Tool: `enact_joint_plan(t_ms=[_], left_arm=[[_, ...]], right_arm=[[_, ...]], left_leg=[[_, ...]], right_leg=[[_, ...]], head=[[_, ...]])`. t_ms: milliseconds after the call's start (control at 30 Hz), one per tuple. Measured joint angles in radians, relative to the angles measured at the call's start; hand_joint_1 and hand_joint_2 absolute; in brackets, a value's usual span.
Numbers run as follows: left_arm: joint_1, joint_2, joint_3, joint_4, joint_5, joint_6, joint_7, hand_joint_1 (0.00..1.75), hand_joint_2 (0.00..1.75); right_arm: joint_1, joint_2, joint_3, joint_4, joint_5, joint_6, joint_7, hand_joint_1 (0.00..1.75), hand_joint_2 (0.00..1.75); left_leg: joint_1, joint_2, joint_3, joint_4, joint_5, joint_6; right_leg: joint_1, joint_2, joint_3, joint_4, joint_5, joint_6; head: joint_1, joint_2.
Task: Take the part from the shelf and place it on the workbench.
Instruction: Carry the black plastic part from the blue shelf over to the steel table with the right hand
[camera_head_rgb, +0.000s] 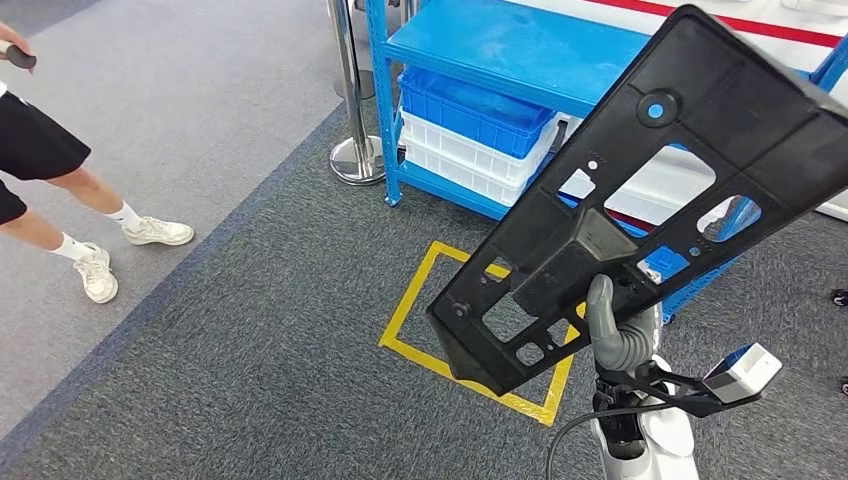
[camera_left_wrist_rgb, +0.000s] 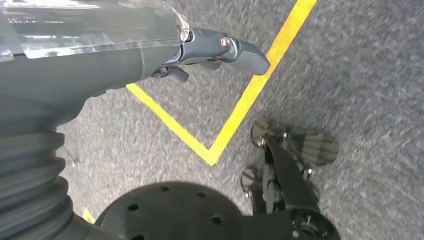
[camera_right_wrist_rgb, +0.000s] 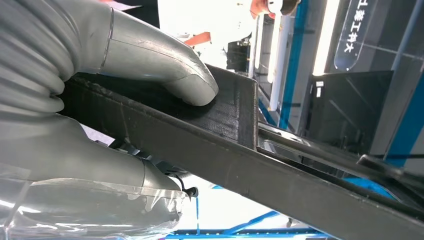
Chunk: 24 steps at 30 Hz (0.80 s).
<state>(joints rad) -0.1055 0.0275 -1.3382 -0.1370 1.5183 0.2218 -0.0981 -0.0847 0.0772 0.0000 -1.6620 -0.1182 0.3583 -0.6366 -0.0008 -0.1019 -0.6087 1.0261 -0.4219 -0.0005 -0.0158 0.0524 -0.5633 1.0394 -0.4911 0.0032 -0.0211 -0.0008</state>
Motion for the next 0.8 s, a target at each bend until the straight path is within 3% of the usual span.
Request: enact_joint_plan(t_ms=[33,100,167,200,233,267,300,400,467,533,600,667,733,767,800], left_arm=[[0.003,0.001,0.000,0.000,0.000,0.000,0.000,0.00,1.75],[0.005,0.002,0.000,0.001,0.000,0.002,0.000,0.00,1.75],[0.002,0.001,0.000,0.001,-0.001,0.002,0.000,0.00,1.75],[0.000,0.001,0.000,0.001,-0.001,0.003,0.000,0.00,1.75],[-0.001,0.001,0.000,0.001,-0.001,0.003,0.000,0.00,1.75],[0.000,0.001,0.000,0.001,-0.001,0.003,0.000,0.00,1.75],[0.000,0.002,0.000,0.001,-0.001,0.003,-0.001,0.00,1.75],[-0.002,0.003,0.000,0.001,-0.004,0.003,-0.002,0.00,1.75],[-0.004,0.004,0.000,0.001,-0.007,0.003,-0.004,0.00,1.75],[-0.001,0.005,0.000,0.001,-0.008,0.003,-0.005,0.00,1.75],[0.001,0.006,0.000,0.001,-0.008,0.003,-0.006,0.00,1.75],[-0.003,0.005,0.000,0.001,-0.008,0.003,-0.008,0.00,1.75],[-0.006,0.006,0.000,0.001,-0.008,0.005,-0.009,0.00,1.75],[-0.005,0.006,0.000,0.001,-0.007,0.005,-0.010,0.00,1.75],[-0.004,0.006,0.000,0.001,-0.007,0.006,-0.010,0.00,1.75]], right_arm=[[-0.001,0.000,0.000,0.000,0.001,0.000,0.000,1.75,1.75],[-0.001,0.001,0.001,-0.001,0.002,0.000,-0.001,1.75,1.75],[0.002,0.001,0.000,-0.003,0.002,0.001,-0.001,1.75,1.75],[0.004,0.001,-0.001,-0.003,0.002,0.001,-0.001,1.75,1.75],[0.006,0.001,-0.001,-0.003,0.002,0.002,-0.001,1.75,1.75],[0.007,0.001,-0.001,-0.003,0.002,0.002,-0.001,1.75,1.75],[0.008,0.001,-0.001,-0.003,0.002,0.003,-0.001,1.75,1.75],[0.008,0.001,-0.002,-0.007,0.002,0.003,-0.002,1.75,1.75],[0.009,0.002,-0.003,-0.012,0.002,0.003,-0.004,1.75,1.75],[0.010,0.002,-0.003,-0.015,0.002,0.004,-0.005,1.75,1.75],[0.011,0.002,-0.006,-0.020,0.002,0.005,-0.005,1.75,1.75],[0.017,0.002,-0.011,-0.024,0.002,0.008,-0.008,1.75,1.75],[0.028,0.002,-0.017,-0.025,0.002,0.011,-0.011,1.75,1.75],[0.033,0.002,-0.019,-0.025,0.002,0.011,-0.013,1.75,1.75],[0.036,0.002,-0.022,-0.025,0.003,0.011,-0.015,1.75,1.75]], left_leg=[[0.000,0.002,-0.003,0.002,0.000,-0.006],[-0.001,0.041,-0.023,0.040,-0.029,-0.017],[0.004,0.084,-0.070,0.154,-0.095,-0.027],[0.007,0.090,-0.097,0.220,-0.125,-0.032],[0.010,0.093,-0.113,0.264,-0.139,-0.035],[0.013,0.096,-0.110,0.272,-0.135,-0.038],[0.015,0.100,-0.086,0.240,-0.114,-0.039],[0.010,0.143,0.030,0.037,-0.044,-0.029],[0.002,0.153,0.049,-0.012,-0.038,-0.015],[0.004,0.133,0.043,-0.017,-0.029,-0.001],[0.008,0.116,0.045,-0.031,-0.016,0.013],[0.009,0.097,0.042,-0.037,-0.006,0.023],[0.007,0.074,0.033,-0.034,-0.001,0.026],[0.007,0.060,0.029,-0.032,0.001,0.026],[0.007,0.046,0.026,-0.028,0.002,0.024]], right_leg=[[-0.001,-0.011,0.000,-0.004,0.004,-0.006],[-0.006,-0.034,0.000,-0.011,0.011,-0.018],[-0.005,-0.060,-0.003,-0.012,0.014,-0.023],[-0.004,-0.074,-0.005,-0.012,0.015,-0.023],[-0.004,-0.088,-0.007,-0.011,0.015,-0.023],[-0.004,-0.102,-0.008,-0.010,0.015,-0.022],[-0.004,-0.115,-0.009,-0.009,0.015,-0.022],[-0.002,-0.147,-0.006,-0.009,0.016,-0.014],[0.001,-0.164,-0.006,-0.011,0.020,-0.003],[0.002,-0.176,-0.005,-0.012,0.020,0.010],[0.000,-0.142,-0.015,0.016,-0.005,0.020],[-0.001,-0.082,-0.061,0.121,-0.071,0.022],[-0.001,-0.057,-0.115,0.241,-0.122,0.021],[-0.002,-0.054,-0.123,0.261,-0.121,0.021],[-0.003,-0.052,-0.111,0.240,-0.098,0.021]], head=[[0.000,0.000],[-0.004,0.000],[-0.009,0.000],[-0.009,0.000],[-0.009,0.000],[-0.009,0.000],[-0.009,0.000],[-0.009,0.000],[-0.009,0.000],[-0.009,0.000],[-0.007,0.000],[-0.005,0.000],[-0.005,0.000],[-0.005,0.000],[-0.005,0.000]])
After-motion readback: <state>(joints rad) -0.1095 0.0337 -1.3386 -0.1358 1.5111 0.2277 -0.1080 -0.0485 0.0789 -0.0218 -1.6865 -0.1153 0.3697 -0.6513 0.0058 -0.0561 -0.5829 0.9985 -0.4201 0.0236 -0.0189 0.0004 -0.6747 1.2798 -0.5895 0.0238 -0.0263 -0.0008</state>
